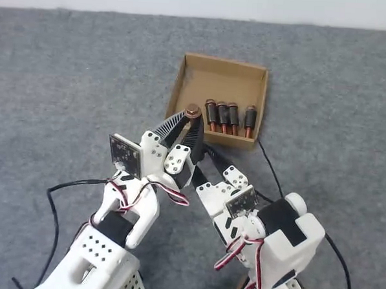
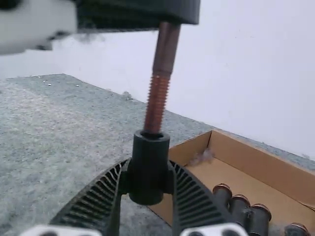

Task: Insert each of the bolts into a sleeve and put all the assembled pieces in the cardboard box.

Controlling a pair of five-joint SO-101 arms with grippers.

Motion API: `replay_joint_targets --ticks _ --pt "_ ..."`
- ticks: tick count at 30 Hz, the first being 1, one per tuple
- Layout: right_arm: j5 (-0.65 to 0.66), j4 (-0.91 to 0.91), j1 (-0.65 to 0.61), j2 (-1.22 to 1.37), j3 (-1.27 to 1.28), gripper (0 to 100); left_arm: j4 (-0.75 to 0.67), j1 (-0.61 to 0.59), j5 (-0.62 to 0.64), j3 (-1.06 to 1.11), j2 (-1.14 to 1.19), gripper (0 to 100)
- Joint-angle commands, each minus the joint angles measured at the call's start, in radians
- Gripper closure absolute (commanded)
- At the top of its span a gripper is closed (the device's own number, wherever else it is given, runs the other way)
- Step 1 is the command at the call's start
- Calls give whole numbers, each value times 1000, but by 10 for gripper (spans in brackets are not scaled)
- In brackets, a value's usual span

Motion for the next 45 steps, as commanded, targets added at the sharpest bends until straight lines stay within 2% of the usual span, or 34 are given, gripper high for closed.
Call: replay_joint_targets --ticks 1,20,29,45 --pt "-11 -30 18 -61 32 991 -29 8 14 -12 -35 989" --pt "-11 -30 39 -61 28 991 -28 9 14 70 -35 990" --pt "-11 -30 61 -62 25 991 101 9 11 90 -35 990" --pt "-8 -30 58 -62 32 991 71 8 9 180 -41 986"
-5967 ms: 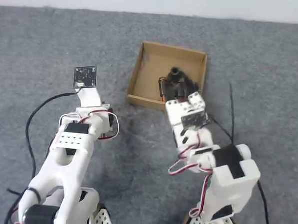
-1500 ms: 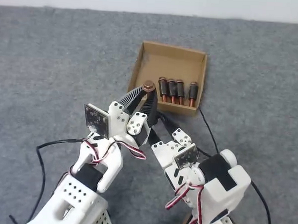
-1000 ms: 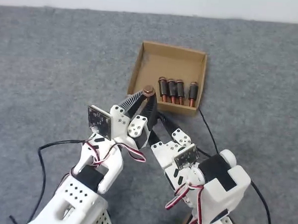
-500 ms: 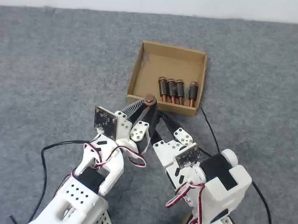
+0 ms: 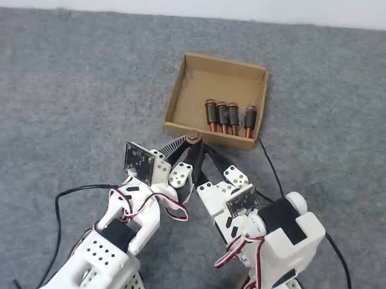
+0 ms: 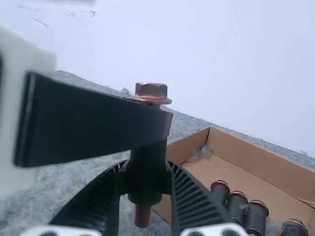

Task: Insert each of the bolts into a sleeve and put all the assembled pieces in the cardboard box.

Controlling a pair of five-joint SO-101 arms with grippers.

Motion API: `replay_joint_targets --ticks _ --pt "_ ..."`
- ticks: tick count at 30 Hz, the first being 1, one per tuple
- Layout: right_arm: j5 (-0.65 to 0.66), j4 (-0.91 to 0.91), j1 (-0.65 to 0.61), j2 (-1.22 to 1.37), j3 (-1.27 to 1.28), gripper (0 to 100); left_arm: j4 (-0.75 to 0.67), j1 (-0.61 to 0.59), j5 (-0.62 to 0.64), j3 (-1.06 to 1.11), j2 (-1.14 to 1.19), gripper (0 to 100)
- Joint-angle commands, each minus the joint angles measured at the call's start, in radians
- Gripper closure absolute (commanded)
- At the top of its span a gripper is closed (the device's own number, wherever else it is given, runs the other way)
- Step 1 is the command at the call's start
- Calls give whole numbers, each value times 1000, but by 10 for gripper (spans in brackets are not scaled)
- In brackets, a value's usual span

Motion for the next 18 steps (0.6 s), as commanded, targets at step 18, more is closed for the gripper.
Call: replay_joint_targets --ticks 18 --pt "-11 -31 33 -64 31 991 -5 -12 12 2 -17 870"
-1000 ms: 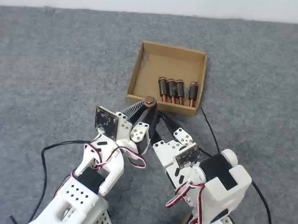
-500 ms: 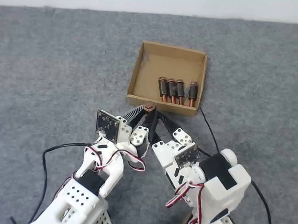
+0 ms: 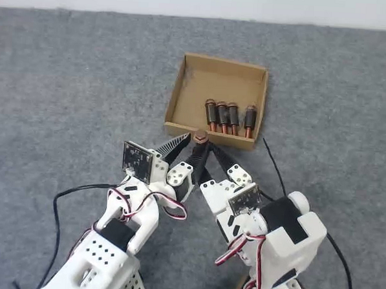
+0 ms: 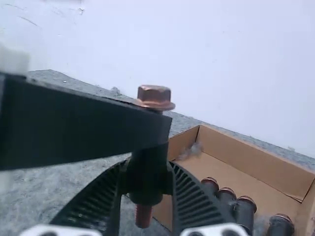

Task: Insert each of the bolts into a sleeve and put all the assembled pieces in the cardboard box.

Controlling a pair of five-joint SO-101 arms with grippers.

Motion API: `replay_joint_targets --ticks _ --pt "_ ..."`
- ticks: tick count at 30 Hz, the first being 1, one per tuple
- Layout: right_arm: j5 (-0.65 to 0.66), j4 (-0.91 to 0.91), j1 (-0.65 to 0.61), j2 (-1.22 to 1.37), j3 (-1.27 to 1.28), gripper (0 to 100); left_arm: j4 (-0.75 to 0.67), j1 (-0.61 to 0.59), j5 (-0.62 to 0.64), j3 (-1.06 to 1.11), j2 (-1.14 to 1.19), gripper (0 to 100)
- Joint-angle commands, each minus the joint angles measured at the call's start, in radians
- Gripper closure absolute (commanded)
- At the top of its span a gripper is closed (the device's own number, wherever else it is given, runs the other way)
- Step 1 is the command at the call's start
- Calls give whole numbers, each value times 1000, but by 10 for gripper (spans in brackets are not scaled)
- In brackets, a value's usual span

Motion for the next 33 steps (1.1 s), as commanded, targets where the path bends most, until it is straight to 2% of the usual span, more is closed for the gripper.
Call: replay_joint_targets --ticks 1,9,19,23,33 --pt "-11 -31 15 -64 29 991 -12 2 12 1 -17 870" --pt "-11 -31 15 -64 25 991 -12 83 14 -12 -17 870" --pt "-11 -31 15 -64 23 991 -12 68 14 -31 -17 870" --pt "-9 -31 19 -62 21 991 -9 60 77 -65 -17 870" --pt "-12 -31 36 -58 11 991 -9 60 80 -119 -18 870"
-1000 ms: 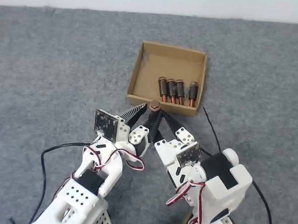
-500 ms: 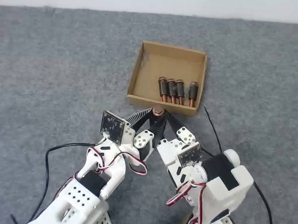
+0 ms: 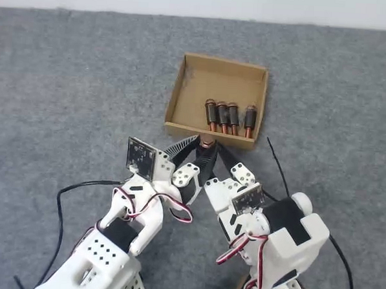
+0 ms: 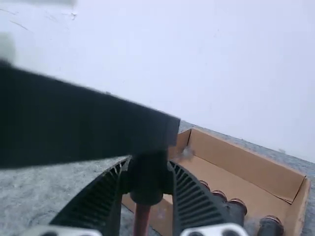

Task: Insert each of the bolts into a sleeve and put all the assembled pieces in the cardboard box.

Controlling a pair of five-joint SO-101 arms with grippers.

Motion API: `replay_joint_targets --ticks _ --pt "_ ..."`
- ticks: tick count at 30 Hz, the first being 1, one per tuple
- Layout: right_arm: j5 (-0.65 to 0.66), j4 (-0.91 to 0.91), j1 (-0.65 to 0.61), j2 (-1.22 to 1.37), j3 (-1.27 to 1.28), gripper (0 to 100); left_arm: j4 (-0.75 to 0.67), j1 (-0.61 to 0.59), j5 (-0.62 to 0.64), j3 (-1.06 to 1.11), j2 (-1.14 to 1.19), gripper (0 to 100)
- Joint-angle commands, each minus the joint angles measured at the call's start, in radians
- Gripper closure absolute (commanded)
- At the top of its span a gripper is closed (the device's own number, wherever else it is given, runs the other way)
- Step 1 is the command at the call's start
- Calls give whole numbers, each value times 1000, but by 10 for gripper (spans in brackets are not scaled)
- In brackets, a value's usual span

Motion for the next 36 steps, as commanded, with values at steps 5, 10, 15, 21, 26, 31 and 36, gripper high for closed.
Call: replay_joint_targets --ticks 5,10,15,21,26,31,36 --pt "-11 -27 12 -45 8 991 -14 -5 8 -77 -29 870" --pt "-11 -27 12 -45 8 991 -12 -6 5 -94 -29 870" --pt "-11 -27 12 -45 8 991 -12 -46 -61 -97 -29 900" --pt "-11 -27 12 -45 6 991 -12 -155 -63 -119 -29 986" --pt "-11 -27 12 -45 6 991 101 -213 -63 -151 -29 989" --pt "-11 -27 13 -45 6 991 491 -288 -64 -366 -29 989" --pt "-11 -27 13 -44 6 991 675 -356 -64 -483 -29 989"
